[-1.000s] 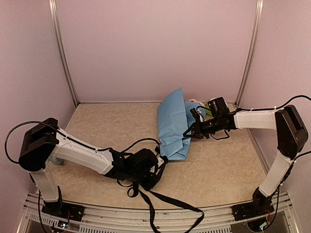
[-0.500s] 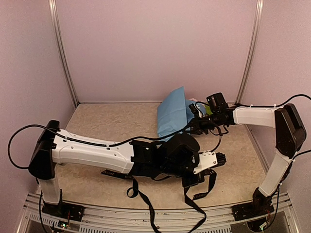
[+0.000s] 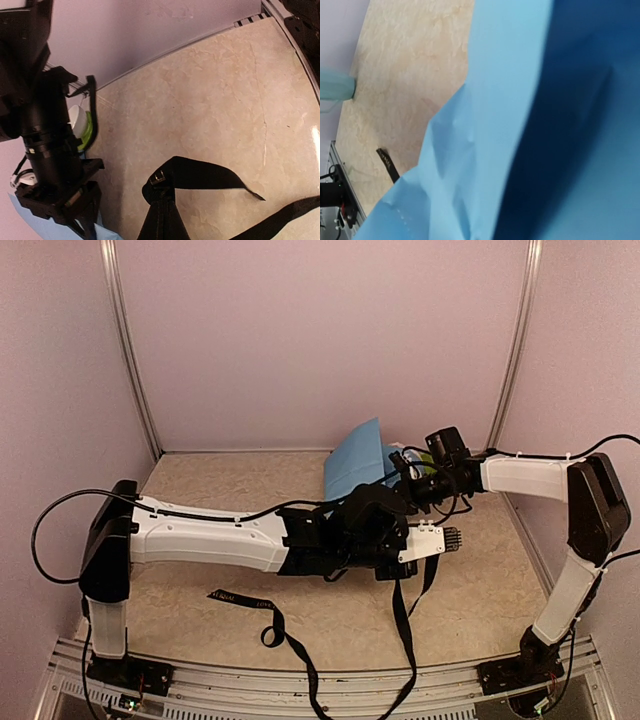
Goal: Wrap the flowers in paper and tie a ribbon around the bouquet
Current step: Move the ribbon to the center of the board.
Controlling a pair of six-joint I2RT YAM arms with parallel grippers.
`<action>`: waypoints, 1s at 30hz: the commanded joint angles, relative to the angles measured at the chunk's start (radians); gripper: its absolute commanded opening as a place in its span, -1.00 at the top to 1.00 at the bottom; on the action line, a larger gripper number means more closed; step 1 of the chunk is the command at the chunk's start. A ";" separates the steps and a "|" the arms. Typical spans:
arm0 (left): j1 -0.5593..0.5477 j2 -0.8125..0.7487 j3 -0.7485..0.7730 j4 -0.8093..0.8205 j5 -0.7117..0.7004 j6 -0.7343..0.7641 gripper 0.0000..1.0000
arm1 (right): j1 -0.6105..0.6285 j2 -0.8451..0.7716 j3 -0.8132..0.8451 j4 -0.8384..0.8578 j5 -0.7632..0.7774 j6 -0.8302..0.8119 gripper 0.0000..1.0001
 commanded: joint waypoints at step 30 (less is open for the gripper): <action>-0.142 -0.242 -0.531 -0.356 0.372 -0.279 -0.50 | -0.022 -0.037 0.001 0.003 -0.017 -0.070 1.00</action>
